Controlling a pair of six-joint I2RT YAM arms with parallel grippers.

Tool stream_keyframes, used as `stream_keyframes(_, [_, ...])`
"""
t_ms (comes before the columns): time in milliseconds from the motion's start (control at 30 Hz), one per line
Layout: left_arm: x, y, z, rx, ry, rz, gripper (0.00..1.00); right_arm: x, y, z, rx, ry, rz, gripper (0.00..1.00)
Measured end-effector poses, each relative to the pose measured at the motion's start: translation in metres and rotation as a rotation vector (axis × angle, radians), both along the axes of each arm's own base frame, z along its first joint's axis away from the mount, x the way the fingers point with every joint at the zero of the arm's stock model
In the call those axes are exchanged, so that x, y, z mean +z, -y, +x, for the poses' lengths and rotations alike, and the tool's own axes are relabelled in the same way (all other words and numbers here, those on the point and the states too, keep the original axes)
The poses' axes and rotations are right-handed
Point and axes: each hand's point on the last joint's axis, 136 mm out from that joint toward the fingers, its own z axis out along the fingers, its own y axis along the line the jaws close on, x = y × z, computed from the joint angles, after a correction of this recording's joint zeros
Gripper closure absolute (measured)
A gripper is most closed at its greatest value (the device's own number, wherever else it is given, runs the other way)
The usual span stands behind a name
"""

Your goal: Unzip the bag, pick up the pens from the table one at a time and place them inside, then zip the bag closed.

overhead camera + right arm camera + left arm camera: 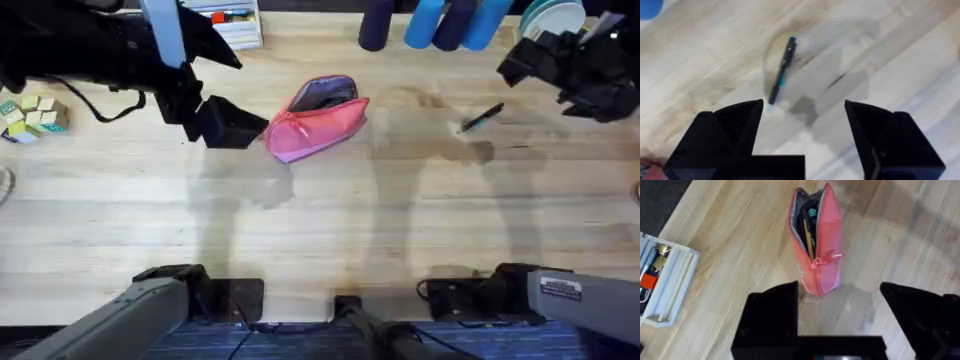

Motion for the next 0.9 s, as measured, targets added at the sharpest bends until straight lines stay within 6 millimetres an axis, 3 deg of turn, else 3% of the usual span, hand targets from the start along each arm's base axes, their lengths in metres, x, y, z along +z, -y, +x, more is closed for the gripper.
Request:
stream_keyframes(233, [0.0,0.0,0.0,0.0,0.0,0.0,0.007,-0.028,-0.007,0.017,-0.017,-0.024,0.073,0.005])
stream_keyframes(600, [0.0,0.0,0.0,0.0,0.0,0.0,0.007,-0.076,-0.008,0.027,-0.117,-0.1,0.138,0.005])
stream_keyframes(900, [0.0,0.0,0.0,0.0,0.0,0.0,0.007,-0.103,-0.006,0.04,-0.157,-0.105,0.154,0.005])
